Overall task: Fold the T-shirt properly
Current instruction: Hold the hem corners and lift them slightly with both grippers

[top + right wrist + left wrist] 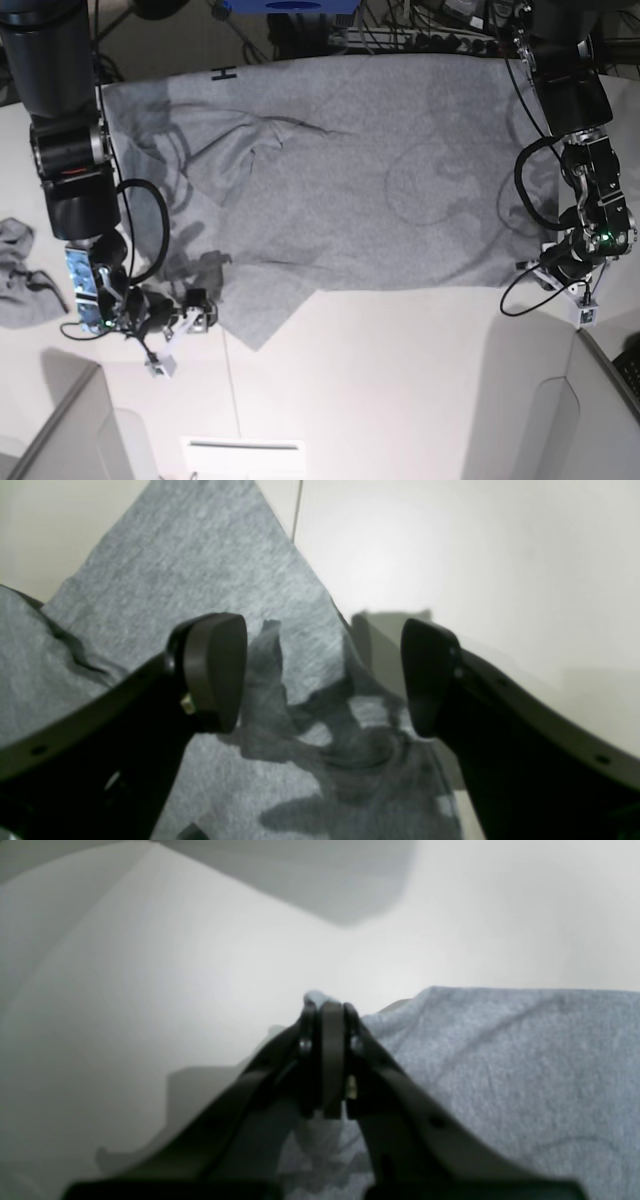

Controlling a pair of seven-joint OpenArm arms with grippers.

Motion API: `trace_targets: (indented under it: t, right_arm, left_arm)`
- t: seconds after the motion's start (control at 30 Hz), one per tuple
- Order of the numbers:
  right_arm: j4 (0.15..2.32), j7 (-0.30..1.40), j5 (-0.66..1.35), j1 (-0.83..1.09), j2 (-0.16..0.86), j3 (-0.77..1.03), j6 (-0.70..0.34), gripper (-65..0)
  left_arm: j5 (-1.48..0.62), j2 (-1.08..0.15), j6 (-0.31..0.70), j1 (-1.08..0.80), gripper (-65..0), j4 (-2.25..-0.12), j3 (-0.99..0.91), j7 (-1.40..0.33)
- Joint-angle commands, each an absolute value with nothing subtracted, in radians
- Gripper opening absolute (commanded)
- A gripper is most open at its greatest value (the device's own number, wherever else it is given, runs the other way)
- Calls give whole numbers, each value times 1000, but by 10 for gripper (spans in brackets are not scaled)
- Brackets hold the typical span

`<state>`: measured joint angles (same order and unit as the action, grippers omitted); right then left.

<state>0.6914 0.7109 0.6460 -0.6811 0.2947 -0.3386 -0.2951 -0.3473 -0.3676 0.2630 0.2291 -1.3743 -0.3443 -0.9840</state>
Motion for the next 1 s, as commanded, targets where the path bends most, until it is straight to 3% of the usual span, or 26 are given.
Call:
trace_targets:
  t: [0.0, 0.33, 0.43, 0.67, 0.97]
  right_arm:
    - [704, 697, 653, -716, 306, -334, -298, -197]
    - [633, 690, 653, -714, 302, -334, -298, -201]
    - [633, 690, 653, -714, 302, -334, -298, -291]
    - [634, 690, 653, -714, 300, -334, -300, -650]
    - [734, 697, 654, -694, 311, -326, -298, -650]
  left_arm:
    - [-355, -383, 265, 248, -650, -1391, -349, -966]
    - [-354, -384, 265, 248, -650, -1391, -349, -966]
    - [-354, -384, 265, 248, -650, -1391, -349, -966]
    - [-354, -383, 265, 248, -650, -1391, -349, -966]
    - [-361, -384, 265, 203, -650, -1403, -349, -961]
